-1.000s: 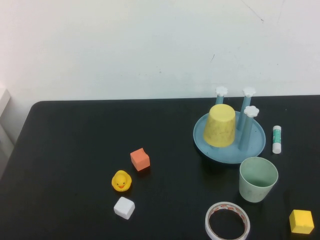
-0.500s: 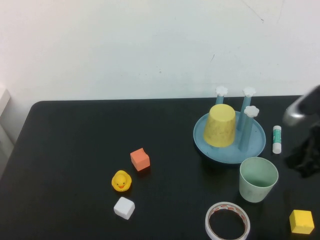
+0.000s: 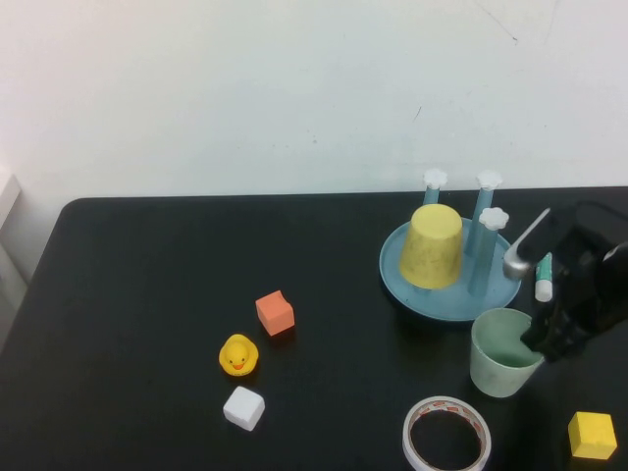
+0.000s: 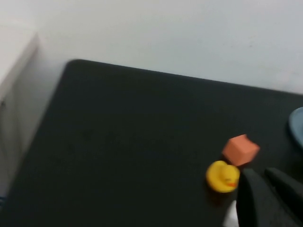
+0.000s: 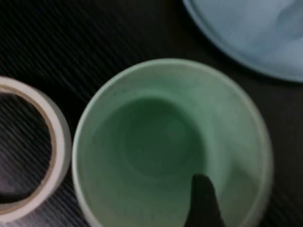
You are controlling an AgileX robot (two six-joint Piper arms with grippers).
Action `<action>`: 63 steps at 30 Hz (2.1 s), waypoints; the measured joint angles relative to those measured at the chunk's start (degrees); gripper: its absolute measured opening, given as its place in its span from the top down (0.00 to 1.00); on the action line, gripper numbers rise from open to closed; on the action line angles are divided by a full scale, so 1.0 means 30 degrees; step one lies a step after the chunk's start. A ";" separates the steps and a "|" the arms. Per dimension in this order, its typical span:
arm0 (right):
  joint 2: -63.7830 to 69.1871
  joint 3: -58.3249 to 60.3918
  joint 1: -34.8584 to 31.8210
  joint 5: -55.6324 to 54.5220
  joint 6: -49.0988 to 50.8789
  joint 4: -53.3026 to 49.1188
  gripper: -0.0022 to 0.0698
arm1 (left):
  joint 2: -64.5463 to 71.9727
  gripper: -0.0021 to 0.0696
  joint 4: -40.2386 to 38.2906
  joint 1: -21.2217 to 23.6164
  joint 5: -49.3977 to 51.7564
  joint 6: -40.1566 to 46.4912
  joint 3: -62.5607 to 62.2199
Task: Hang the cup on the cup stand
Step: Pick up the cup from the table, then adjust the cup with two arms
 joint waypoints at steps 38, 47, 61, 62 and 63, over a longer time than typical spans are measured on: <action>-0.8093 -0.1715 1.5386 -0.8425 -0.2547 0.6011 0.94 | 0.0772 0.01 -2.8565 0.0000 0.1374 0.1877 0.0000; -0.7794 -0.1715 1.9734 -1.1623 -0.2707 0.6014 0.94 | 0.0772 0.01 -2.8720 0.0000 0.0515 0.0744 0.0000; -0.6916 -0.1715 2.0839 -1.2250 -0.2669 0.6014 0.94 | 0.0809 0.08 -2.8682 0.0000 -0.0645 0.1126 0.0000; -0.6882 -0.1715 2.0839 -1.2353 -0.2669 0.6014 0.94 | 0.0809 0.14 -2.8653 0.0000 -0.0696 0.1164 0.0000; -0.6837 -0.1715 2.0839 -1.2353 -0.2669 0.6014 0.94 | 0.0838 0.15 -2.8653 0.0000 -0.0828 0.1198 0.0000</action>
